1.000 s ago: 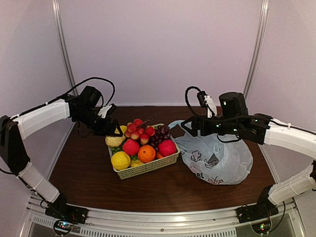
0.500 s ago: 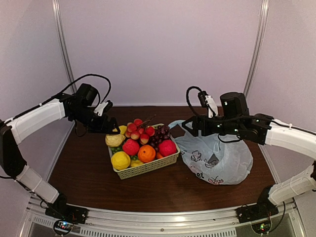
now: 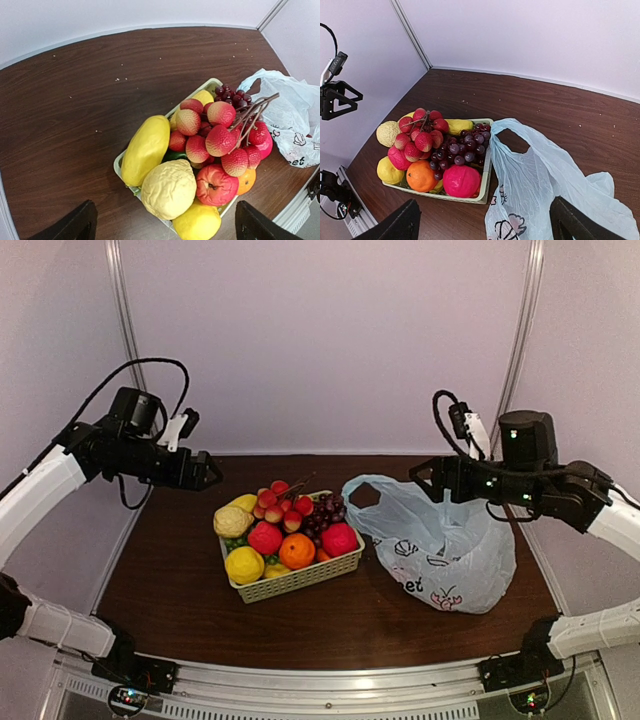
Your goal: Untie the knot of the plastic bag and take out the fruit
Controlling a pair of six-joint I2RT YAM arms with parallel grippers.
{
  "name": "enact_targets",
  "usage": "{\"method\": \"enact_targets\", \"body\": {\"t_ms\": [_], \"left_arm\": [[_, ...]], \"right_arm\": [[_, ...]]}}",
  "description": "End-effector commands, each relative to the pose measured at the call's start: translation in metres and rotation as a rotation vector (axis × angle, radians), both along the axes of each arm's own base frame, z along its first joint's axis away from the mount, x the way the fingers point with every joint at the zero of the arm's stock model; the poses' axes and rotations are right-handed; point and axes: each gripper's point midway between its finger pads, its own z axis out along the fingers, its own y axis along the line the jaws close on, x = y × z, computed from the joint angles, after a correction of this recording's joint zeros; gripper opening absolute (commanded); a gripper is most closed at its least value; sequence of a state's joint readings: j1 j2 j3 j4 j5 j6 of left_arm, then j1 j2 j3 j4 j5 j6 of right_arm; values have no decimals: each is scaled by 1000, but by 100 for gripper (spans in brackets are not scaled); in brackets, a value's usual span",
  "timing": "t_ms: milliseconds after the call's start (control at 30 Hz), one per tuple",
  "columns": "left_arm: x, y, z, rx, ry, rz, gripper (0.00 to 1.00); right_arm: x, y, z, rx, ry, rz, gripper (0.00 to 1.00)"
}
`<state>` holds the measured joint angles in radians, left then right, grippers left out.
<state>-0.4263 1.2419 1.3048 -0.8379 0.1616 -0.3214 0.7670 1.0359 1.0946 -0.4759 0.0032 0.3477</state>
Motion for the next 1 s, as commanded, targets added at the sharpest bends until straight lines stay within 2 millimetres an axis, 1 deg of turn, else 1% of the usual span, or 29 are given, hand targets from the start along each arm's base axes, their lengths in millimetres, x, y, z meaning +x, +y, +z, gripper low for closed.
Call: {"method": "enact_targets", "body": {"t_ms": [0, 133, 233, 267, 300, 400, 433, 500, 567, 667, 767, 833, 967], "left_arm": [[-10, -20, 21, -49, -45, -62, 97], [-22, -40, 33, -78, -71, -120, 97], [-26, -49, 46, -136, -99, -139, 97], [-28, -53, 52, -159, -112, -147, 97], [-30, -55, 56, -177, -121, -152, 97], [-36, -59, 63, -228, -137, -170, 98], [-38, -60, 64, -240, -135, -174, 97], [-42, -61, 61, -253, -127, -181, 97], [-45, -60, 55, -251, -115, -181, 97], [-50, -59, 51, -257, -104, -184, 97], [-56, -59, 50, -266, -99, -195, 97], [-58, -58, 49, -268, -97, -200, 97], [-61, -59, 49, -271, -98, -213, 97]], "right_arm": [[-15, -20, 22, 39, -3, -33, 91], [-24, -25, 47, 115, -33, -28, 91], [-34, -23, 71, 197, -68, 17, 91], [-34, -25, 74, 203, -78, 9, 92], [-31, -28, 73, 190, -77, -15, 92], [-14, -54, 47, 42, -29, -186, 92], [-9, -60, 38, -13, -15, -227, 92], [1, -65, 21, -112, 14, -280, 93], [7, -61, 9, -166, 40, -282, 94], [14, -45, -9, -190, 82, -236, 94], [15, -27, -26, -179, 117, -174, 94], [18, -26, -38, -204, 134, -178, 94], [25, -38, -62, -311, 162, -238, 91]]}}
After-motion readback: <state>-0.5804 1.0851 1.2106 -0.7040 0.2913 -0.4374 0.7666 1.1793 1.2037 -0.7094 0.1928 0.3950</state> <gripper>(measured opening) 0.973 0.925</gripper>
